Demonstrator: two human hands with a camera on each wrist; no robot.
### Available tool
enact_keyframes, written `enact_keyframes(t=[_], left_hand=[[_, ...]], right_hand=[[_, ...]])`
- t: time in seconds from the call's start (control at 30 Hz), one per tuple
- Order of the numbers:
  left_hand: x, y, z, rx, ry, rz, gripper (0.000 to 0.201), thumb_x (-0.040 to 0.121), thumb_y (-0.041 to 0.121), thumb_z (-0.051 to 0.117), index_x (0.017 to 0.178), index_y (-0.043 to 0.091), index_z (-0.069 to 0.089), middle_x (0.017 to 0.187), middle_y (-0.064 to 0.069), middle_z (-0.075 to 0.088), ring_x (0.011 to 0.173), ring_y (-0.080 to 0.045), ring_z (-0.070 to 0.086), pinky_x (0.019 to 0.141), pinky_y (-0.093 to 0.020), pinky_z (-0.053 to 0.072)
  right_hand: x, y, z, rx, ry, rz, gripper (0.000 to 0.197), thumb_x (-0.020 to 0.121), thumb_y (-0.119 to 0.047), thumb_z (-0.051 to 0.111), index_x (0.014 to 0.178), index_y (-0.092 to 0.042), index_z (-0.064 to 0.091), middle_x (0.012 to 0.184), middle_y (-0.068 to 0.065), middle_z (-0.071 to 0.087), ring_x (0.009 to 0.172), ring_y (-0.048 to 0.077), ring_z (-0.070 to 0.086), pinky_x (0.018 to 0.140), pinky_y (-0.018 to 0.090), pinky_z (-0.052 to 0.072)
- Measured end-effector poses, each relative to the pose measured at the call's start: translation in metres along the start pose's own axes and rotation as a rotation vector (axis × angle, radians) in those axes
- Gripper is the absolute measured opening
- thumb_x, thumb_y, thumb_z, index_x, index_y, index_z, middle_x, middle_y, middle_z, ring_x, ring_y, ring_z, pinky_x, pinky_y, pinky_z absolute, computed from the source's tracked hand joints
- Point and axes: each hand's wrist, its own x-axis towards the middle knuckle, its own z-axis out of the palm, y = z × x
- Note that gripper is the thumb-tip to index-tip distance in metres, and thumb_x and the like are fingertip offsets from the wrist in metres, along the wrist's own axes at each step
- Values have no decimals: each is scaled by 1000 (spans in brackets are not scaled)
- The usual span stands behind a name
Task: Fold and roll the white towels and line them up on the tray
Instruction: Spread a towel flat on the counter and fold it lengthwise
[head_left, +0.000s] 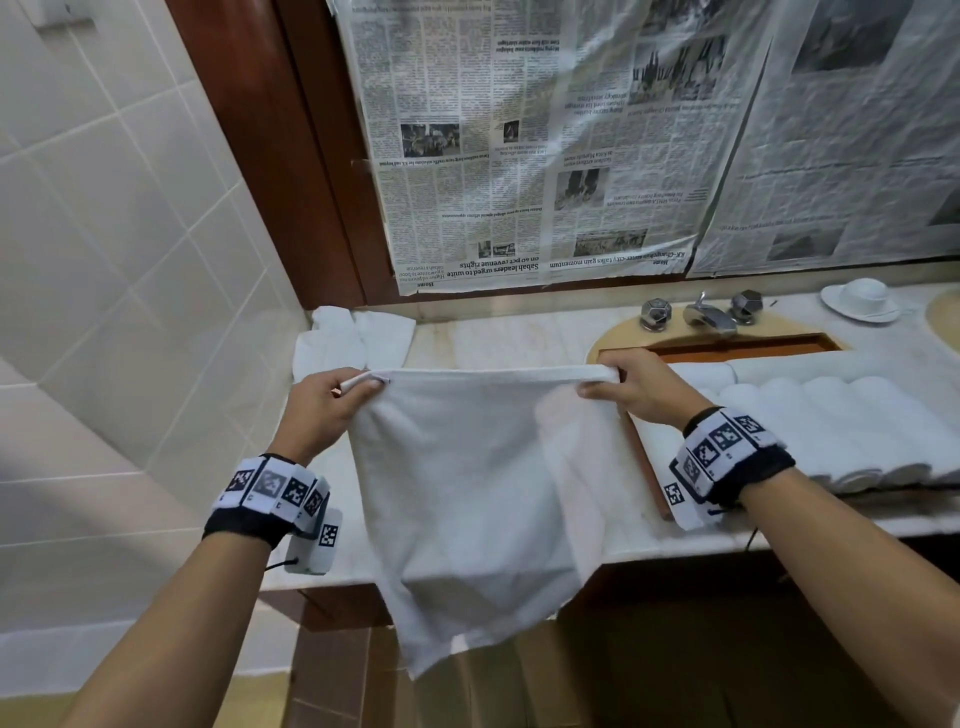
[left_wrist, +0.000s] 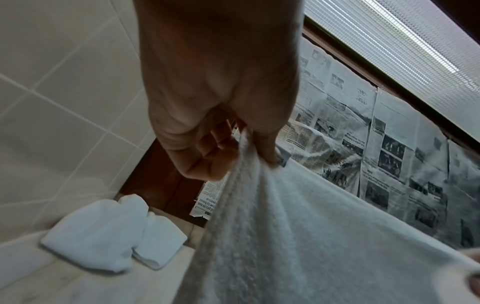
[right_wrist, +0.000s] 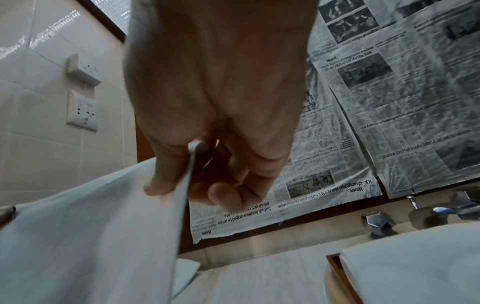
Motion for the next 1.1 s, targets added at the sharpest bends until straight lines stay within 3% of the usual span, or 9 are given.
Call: enact_keyframes(t=[0.1,0.17,0.27,0.4,0.5,0.63,0.8,0.97,1.1], left_hand=[[1,8,0,85,3,22,10,92,33,71,83,36,74,69,27,68,68,7,59,61,-8,38],[3,9,0,97,5,17,10,91,33,72,84,28,77,65,31,64,62,6,56,59,-10,38],[5,11,-1,56,18,-17,16,91,36,72,84,23,78,60,18,64,53,-2,56,60,-23,44],[7,15,-3,-6,-28,-25,11,94,30,69,89,27,78,57,-5,66,46,-7,53,52,-18,42],[13,15,-3,-98,-23,-58,10,94,20,69,95,14,78,66,-13,71,54,-19,66,50,-16,50],[25,11,-2,-206,-15,-96,10,93,14,71,97,6,76,76,-15,71,68,-23,73,58,-25,60],[43,-1,-6,-194,-39,-118,9,91,17,73,91,8,76,70,-14,72,63,-18,71,59,-25,61],[61,-17,-10,-192,-47,-154,10,90,19,74,88,9,75,69,-15,72,59,-15,69,61,-28,62],[72,-23,-8,-203,-74,-156,10,90,20,74,87,10,75,69,-13,72,62,-17,71,61,-26,61]], right_hand=[[7,-5,-6,-21,60,-10,35,83,-37,78,75,-7,62,73,18,61,66,26,57,61,37,42],[11,-7,-11,-11,78,-8,33,84,-35,78,75,-7,62,71,17,61,60,20,54,60,35,41],[13,-11,-20,30,115,18,26,84,-26,79,74,-8,64,64,6,58,55,12,52,57,31,43],[16,-7,-29,56,84,74,24,84,-27,78,80,-5,68,63,5,59,51,14,51,55,33,42],[17,-8,-31,70,62,112,23,88,-24,74,86,-1,70,65,9,60,49,14,53,52,33,46],[24,-12,-26,92,75,152,23,90,-23,73,88,0,72,67,18,65,49,17,59,56,35,49],[39,-10,-17,135,77,227,31,86,-31,76,91,0,73,79,24,71,62,30,65,70,52,57],[51,-13,-3,215,76,297,38,87,-32,76,98,3,70,95,26,71,78,37,73,76,53,60],[59,-15,7,263,100,352,34,93,-24,70,101,9,68,85,16,66,66,23,68,58,29,59]])
